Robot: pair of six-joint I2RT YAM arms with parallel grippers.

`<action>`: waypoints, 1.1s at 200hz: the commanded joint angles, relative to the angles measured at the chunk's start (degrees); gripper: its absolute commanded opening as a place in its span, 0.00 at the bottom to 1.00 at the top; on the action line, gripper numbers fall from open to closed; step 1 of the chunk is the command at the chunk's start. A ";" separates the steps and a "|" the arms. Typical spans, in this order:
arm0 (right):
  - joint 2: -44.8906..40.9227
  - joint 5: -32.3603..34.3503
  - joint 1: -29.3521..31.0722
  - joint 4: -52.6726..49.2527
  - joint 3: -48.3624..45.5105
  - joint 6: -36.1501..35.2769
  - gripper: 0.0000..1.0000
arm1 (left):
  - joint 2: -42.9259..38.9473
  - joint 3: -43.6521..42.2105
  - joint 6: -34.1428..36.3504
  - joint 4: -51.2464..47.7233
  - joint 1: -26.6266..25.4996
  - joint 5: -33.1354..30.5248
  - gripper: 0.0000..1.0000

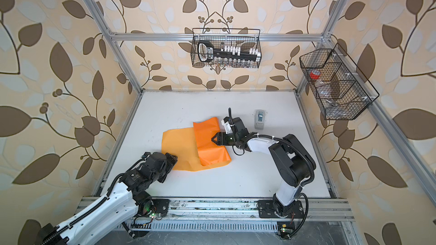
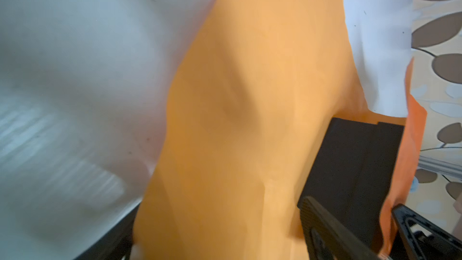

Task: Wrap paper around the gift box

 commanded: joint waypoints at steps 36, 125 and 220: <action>2.07 4.03 -0.61 -6.89 -2.41 -0.85 0.72 | 11.55 4.59 9.78 8.43 17.90 21.77 0.84; 2.08 3.77 -0.64 -6.80 -2.57 -0.93 0.72 | 16.37 5.95 16.43 4.29 29.54 30.94 0.75; 1.93 3.50 -0.54 -6.80 -2.06 -0.32 0.71 | 19.39 9.14 22.11 3.18 32.15 35.64 0.44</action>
